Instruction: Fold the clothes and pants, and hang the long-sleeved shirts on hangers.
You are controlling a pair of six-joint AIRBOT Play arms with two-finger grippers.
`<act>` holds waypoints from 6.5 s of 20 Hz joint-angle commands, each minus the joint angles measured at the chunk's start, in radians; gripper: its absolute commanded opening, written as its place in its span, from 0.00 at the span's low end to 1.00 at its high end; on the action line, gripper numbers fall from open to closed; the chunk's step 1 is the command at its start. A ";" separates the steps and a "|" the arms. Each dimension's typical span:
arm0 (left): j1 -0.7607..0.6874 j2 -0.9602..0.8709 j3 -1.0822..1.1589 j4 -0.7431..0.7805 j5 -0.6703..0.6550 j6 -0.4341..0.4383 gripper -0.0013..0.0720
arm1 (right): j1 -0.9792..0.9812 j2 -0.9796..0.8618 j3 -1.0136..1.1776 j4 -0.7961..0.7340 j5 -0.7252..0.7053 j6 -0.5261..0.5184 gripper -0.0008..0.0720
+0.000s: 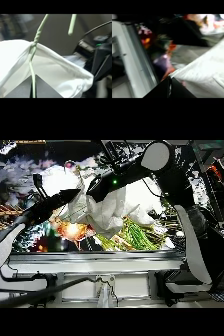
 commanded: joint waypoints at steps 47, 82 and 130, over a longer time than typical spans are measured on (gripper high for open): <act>-0.181 -0.027 0.201 -0.116 -0.214 -0.120 0.81 | -0.189 0.251 -0.339 -0.340 -0.344 -0.599 0.05; -0.060 0.960 -0.195 1.330 0.943 -1.371 0.58 | -0.188 0.431 -0.339 -0.313 -0.145 -0.144 0.05; -0.059 0.616 -0.010 1.192 1.123 -1.106 0.03 | -0.188 0.468 -0.333 0.065 -0.128 -0.156 0.05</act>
